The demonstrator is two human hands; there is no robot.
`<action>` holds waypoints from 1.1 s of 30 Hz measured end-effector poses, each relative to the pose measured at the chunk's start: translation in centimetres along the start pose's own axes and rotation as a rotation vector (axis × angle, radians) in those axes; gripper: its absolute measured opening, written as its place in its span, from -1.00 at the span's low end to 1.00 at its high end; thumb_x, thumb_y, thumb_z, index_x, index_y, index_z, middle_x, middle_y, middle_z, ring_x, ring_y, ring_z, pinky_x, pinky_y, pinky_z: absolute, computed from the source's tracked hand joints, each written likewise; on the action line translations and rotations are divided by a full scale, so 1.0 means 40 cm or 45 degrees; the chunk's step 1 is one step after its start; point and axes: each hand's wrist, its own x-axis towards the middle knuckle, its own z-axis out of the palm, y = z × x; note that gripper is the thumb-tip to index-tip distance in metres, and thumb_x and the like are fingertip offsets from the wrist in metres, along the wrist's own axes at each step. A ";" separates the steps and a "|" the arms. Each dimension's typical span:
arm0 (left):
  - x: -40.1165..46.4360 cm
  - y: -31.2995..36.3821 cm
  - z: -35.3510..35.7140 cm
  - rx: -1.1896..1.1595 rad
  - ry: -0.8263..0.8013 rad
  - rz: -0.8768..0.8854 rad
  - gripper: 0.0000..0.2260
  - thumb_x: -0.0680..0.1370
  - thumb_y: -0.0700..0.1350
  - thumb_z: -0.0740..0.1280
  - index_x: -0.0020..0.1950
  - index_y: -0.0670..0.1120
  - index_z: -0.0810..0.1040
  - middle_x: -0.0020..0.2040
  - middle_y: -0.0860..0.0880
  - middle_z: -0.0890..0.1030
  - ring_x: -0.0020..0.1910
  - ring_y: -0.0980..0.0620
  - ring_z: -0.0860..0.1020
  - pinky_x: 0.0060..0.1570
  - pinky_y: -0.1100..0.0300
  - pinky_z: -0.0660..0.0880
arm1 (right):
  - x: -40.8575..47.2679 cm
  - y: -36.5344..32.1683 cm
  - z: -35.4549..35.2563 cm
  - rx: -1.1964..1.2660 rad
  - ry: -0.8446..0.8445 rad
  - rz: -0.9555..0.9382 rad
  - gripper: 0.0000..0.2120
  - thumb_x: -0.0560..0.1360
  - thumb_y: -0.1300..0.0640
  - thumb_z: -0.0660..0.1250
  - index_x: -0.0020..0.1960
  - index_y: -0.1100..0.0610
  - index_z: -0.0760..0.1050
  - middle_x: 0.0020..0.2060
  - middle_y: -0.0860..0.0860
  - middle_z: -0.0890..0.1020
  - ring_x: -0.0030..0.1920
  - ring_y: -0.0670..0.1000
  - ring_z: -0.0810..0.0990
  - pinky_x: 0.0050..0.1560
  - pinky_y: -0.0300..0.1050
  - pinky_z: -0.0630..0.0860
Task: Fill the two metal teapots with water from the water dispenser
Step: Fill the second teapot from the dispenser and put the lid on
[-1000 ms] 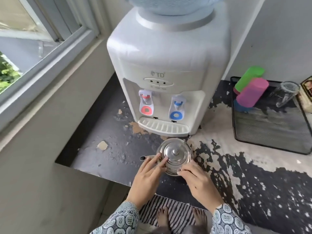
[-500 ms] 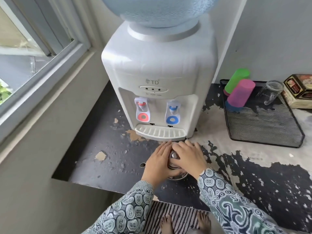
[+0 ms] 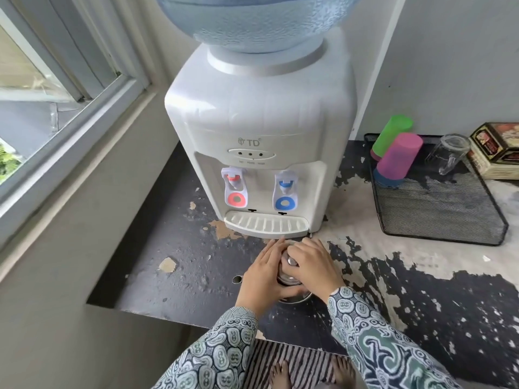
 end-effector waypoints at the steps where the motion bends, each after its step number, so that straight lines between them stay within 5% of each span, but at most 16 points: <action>1: 0.002 -0.002 0.000 0.004 -0.008 -0.003 -0.22 0.27 0.30 0.37 0.40 0.01 0.28 0.48 0.14 0.24 0.45 0.24 0.09 0.39 0.33 0.12 | -0.001 0.002 -0.002 0.076 0.022 0.029 -0.71 0.38 0.03 0.14 -0.47 0.12 0.38 -0.54 -0.07 0.39 -0.42 -0.02 0.35 -0.24 -0.14 0.28; 8: -0.002 0.006 -0.009 -0.096 0.019 -0.095 -0.22 0.27 0.19 0.48 0.38 -0.05 0.28 0.34 0.07 0.45 0.32 0.13 0.39 0.23 0.31 0.35 | -0.012 0.009 0.009 0.370 0.004 0.149 -0.61 0.44 -0.02 0.07 -0.36 0.22 0.47 -0.47 0.02 0.51 -0.35 -0.02 0.37 -0.23 -0.16 0.36; 11: -0.004 0.020 -0.015 -0.138 0.017 -0.125 -0.21 0.25 0.24 0.47 0.35 -0.02 0.27 0.22 0.09 0.52 0.17 0.18 0.47 0.11 0.37 0.38 | -0.018 -0.002 -0.010 0.833 0.096 0.478 -0.68 0.49 -0.11 0.12 -0.24 0.07 0.48 -0.41 -0.12 0.49 -0.38 -0.17 0.44 -0.28 -0.34 0.38; 14: -0.004 0.016 -0.013 -0.111 0.008 -0.138 -0.20 0.26 0.24 0.48 0.37 0.01 0.25 0.28 0.10 0.48 0.24 0.16 0.44 0.19 0.33 0.34 | -0.012 0.003 -0.049 1.135 0.373 0.764 -0.81 0.56 0.08 0.12 -0.15 0.07 0.46 -0.33 -0.05 0.55 -0.38 -0.23 0.51 -0.30 -0.37 0.47; 20: -0.006 0.010 -0.010 -0.085 0.009 -0.142 -0.21 0.26 0.21 0.49 0.39 0.03 0.23 0.31 0.08 0.46 0.26 0.12 0.44 0.18 0.32 0.32 | -0.086 0.118 -0.119 0.842 0.494 0.875 -0.88 0.51 0.17 0.25 0.00 0.21 0.40 -0.22 -0.09 0.51 -0.24 -0.14 0.50 -0.32 -0.40 0.45; 25: -0.007 0.010 -0.010 -0.097 0.009 -0.136 -0.20 0.27 0.20 0.49 0.39 0.00 0.24 0.30 0.05 0.46 0.26 0.11 0.43 0.17 0.35 0.29 | -0.192 0.197 -0.081 0.453 0.229 0.892 -0.86 0.42 0.20 0.38 -0.13 0.13 0.41 -0.29 0.00 0.52 -0.29 0.02 0.49 -0.33 -0.13 0.48; 30: -0.003 0.007 -0.019 -0.137 -0.085 -0.102 -0.20 0.31 0.16 0.48 0.41 -0.04 0.18 0.34 0.01 0.41 0.32 0.11 0.35 0.27 0.39 0.21 | -0.224 0.201 -0.056 0.266 0.007 0.882 -0.82 0.38 0.18 0.42 -0.09 0.12 0.44 -0.31 -0.05 0.51 -0.35 -0.03 0.48 -0.38 -0.24 0.34; 33: -0.005 -0.005 -0.037 -0.152 -0.185 -0.024 -0.20 0.34 0.16 0.46 0.44 0.01 0.12 0.40 0.03 0.33 0.36 0.17 0.29 0.32 0.43 0.14 | -0.231 0.195 -0.049 0.229 -0.097 0.897 -0.82 0.42 0.15 0.39 -0.03 0.08 0.43 -0.23 -0.04 0.56 -0.27 0.03 0.52 -0.27 -0.11 0.48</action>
